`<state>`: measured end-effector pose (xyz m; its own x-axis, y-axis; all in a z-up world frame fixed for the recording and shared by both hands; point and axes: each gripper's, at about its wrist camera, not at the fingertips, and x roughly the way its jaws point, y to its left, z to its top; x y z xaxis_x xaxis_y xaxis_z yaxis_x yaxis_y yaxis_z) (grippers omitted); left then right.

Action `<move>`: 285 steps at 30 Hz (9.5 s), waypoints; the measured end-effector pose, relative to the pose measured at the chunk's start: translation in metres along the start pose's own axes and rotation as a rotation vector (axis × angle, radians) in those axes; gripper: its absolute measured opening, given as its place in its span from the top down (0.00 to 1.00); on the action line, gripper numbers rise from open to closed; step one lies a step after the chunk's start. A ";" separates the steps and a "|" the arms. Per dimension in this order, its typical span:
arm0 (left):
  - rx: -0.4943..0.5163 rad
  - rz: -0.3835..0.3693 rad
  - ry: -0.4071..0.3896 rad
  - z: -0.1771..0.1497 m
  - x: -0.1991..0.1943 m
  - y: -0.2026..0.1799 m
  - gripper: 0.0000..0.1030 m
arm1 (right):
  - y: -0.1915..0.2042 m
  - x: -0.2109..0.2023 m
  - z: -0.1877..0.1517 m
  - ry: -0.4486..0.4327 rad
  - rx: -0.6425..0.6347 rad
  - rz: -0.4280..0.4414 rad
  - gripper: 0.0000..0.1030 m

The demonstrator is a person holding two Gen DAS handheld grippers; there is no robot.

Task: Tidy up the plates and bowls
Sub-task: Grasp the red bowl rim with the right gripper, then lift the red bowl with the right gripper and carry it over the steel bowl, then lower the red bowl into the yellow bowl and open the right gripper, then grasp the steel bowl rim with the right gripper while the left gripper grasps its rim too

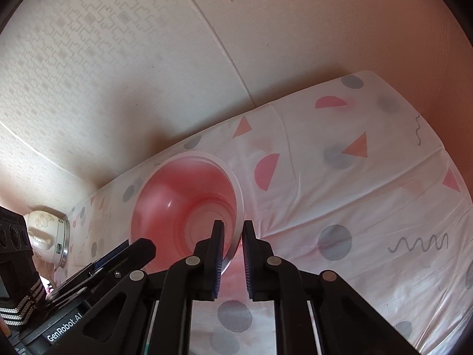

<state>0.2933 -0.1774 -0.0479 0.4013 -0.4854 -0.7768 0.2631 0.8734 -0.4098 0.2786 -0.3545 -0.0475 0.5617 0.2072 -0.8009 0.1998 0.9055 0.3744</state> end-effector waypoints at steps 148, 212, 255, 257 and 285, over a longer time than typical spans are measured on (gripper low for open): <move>-0.337 0.287 -0.181 -0.210 -0.237 0.196 0.86 | 0.233 -0.013 -0.228 0.224 -0.415 0.260 0.85; -0.230 0.436 -0.223 -0.218 -0.249 0.183 0.83 | 0.218 -0.039 -0.232 0.116 -0.473 0.206 0.83; -0.122 0.555 -0.217 -0.200 -0.222 0.202 0.82 | 0.254 0.002 -0.212 0.104 -0.578 0.135 0.81; -0.127 0.544 -0.222 -0.201 -0.224 0.203 0.78 | 0.249 -0.003 -0.210 0.098 -0.556 0.148 0.80; -0.237 0.431 -0.259 -0.219 -0.250 0.217 0.65 | 0.222 -0.023 -0.215 0.122 -0.553 0.149 0.73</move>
<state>0.0580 0.1420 -0.0474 0.6395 -0.0500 -0.7672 -0.1651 0.9657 -0.2006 0.1381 -0.0784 -0.0465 0.4484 0.3591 -0.8186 -0.3415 0.9151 0.2143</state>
